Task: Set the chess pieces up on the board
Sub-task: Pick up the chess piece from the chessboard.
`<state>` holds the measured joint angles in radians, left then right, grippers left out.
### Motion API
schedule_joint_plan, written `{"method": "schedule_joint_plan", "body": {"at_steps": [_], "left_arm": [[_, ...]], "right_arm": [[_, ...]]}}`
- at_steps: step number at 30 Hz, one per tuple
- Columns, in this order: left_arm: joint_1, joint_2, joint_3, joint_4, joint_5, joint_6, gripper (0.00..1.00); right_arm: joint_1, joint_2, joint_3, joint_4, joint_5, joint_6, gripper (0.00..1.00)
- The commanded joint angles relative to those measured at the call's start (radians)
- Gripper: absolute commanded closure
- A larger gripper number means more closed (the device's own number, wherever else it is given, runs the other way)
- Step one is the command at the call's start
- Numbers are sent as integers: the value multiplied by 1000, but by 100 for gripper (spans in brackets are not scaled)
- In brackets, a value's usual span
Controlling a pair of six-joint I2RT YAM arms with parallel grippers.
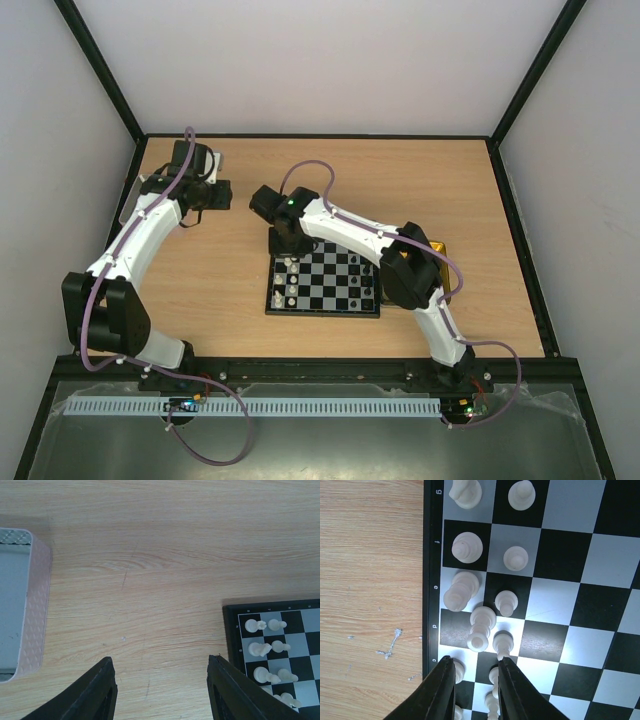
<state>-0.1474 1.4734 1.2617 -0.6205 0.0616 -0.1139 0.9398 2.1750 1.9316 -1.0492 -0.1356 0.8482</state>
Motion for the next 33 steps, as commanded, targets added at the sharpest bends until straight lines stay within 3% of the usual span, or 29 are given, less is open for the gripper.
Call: {"method": "schedule_joint_plan", "body": {"at_steps": [1,33], "left_arm": [[-4,12,-7,-25,10,10,48],[-5,8,-6,-30,21,13,48]], "right_arm": [[-4,11,22,-26,6,-14,77],[-14,62,17,5,-12,-30,77]]}}
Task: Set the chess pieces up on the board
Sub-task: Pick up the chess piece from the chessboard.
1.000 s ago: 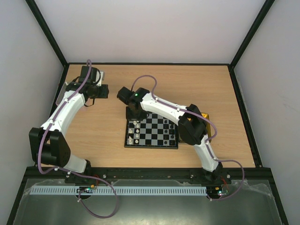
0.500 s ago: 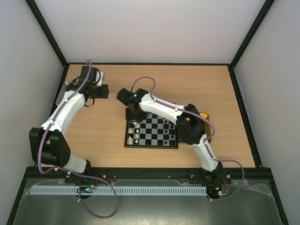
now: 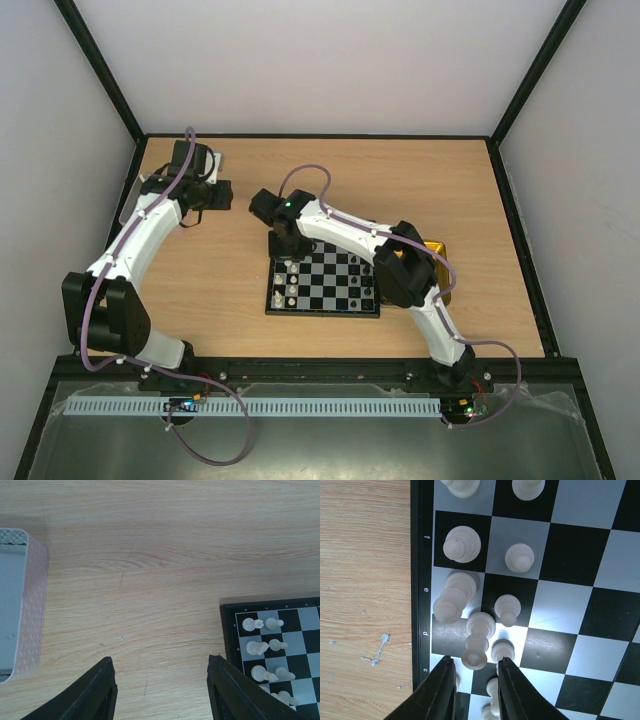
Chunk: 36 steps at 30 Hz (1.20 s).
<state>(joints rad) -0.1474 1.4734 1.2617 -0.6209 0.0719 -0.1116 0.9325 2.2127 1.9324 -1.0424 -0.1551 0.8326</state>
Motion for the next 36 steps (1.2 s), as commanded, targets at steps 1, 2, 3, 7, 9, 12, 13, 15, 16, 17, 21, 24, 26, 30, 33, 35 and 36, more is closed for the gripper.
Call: {"method": "schedule_joint_plan", "body": {"at_steps": [1,2,3,7,9,12,13,15,16,17,21,24,26,30,33,35,36], "left_arm": [[-4,7,-5,-29,12,10,48],[-4,8,-5,-30,13,10,48],[-4,8,-5,-30,14,11,48],[-4,7,-6,-31,16,10,48],[-4,7,-6,-31,17,10,48],[-4,6,-7,-31,18,10,48],[-4,7,-7,-30,19,12,48],[-4,7,-7,-31,19,12,48],[-4,8,-7,-31,20,12,48],[-4,8,-5,-30,20,12,48],[-4,7,-7,-31,22,12,48],[-4,7,-9,-30,22,13,48],[-4,7,-8,-30,22,13,48],[-4,8,-8,-31,25,14,48],[-4,7,-7,-33,26,15,48],[-4,8,-7,-33,28,14,48],[-4,9,-6,-33,29,15,48]], "right_arm": [[-7,25,16,-2,8,-16,77],[-7,25,15,0,9,-16,77],[-9,26,15,1,8,-16,78],[-9,28,15,7,11,-19,80],[-9,32,14,8,9,-21,81],[-8,35,14,14,6,-23,81],[-9,37,14,18,3,-23,82],[-8,40,15,21,-1,-21,83],[-8,40,15,23,-3,-22,84],[-8,42,15,23,-3,-22,85],[-8,40,13,24,-2,-24,90],[-9,36,11,24,1,-24,95],[-9,32,11,24,1,-22,96],[-9,22,4,21,2,-20,97],[-7,13,3,18,3,-17,97],[-5,6,-1,16,4,-15,97],[-4,3,-3,17,2,-14,97]]}}
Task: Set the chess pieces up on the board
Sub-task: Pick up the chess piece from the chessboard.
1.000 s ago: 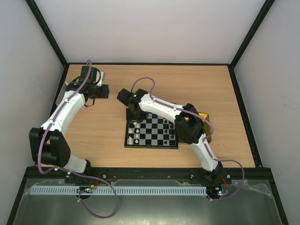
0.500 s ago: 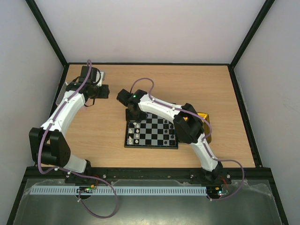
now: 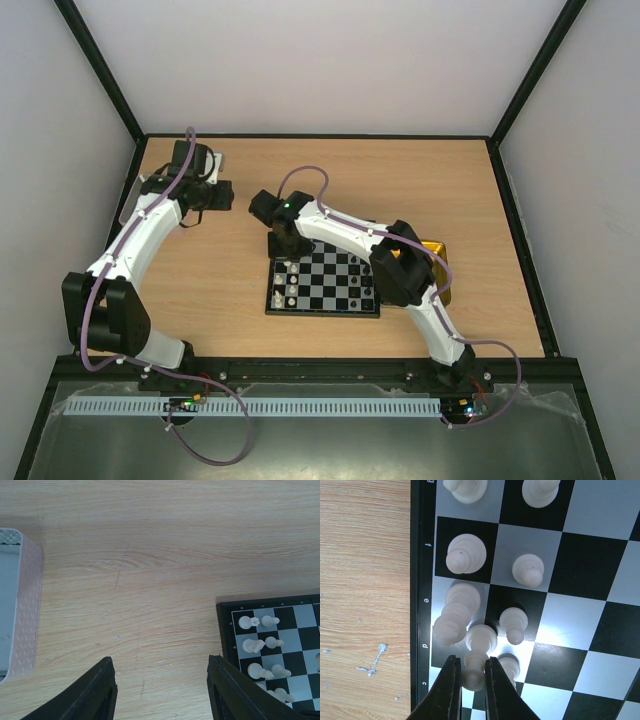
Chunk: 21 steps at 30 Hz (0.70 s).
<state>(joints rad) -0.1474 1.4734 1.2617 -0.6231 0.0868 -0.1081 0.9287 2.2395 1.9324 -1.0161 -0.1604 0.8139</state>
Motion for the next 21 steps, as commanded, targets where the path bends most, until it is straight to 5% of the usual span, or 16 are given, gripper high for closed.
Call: {"method": "schedule_joint_plan", "body": {"at_steps": [1,21], "left_arm": [[-4,7,-7,-31,14,11,48],[-4,12,3,-39,18,10,48]], "right_arm": [[2,-25,-5,-10,8,5,97],[43,-38,-15,-17,0,23,98]]}}
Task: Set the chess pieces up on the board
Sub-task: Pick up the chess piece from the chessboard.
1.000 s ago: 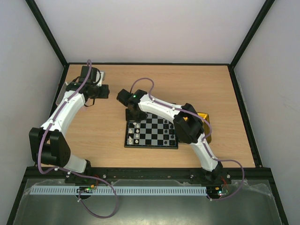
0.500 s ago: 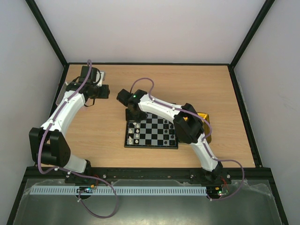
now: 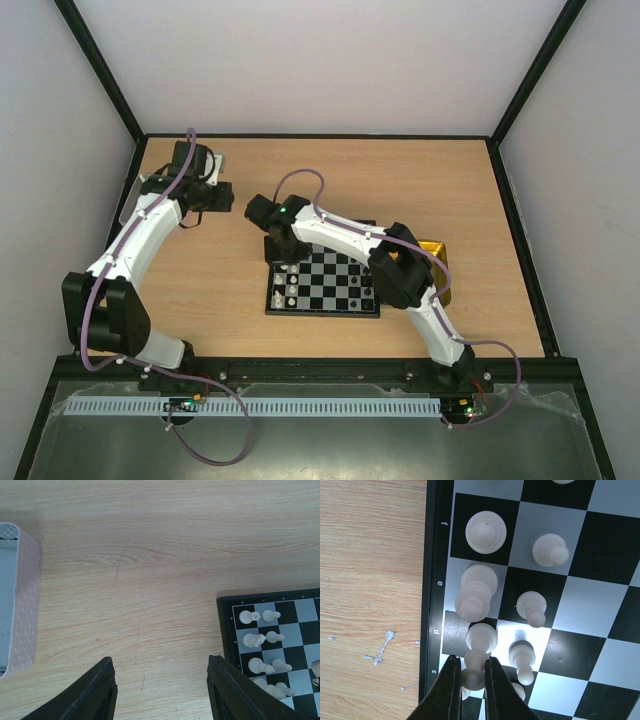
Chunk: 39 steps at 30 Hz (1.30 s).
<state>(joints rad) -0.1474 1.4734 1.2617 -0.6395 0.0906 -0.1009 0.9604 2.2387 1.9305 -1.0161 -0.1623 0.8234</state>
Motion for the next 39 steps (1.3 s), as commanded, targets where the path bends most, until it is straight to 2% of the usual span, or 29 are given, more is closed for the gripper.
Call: {"method": "schedule_joint_plan", "body": {"at_steps": [1,39], "left_arm": [[-4,12,2,-22,14,3,48],[-4,7,-6,-20,23,7,48]], "right_arm": [[12,-38,-13,-17,2,14,98],[27,5,51,-31,2,14,97]]}}
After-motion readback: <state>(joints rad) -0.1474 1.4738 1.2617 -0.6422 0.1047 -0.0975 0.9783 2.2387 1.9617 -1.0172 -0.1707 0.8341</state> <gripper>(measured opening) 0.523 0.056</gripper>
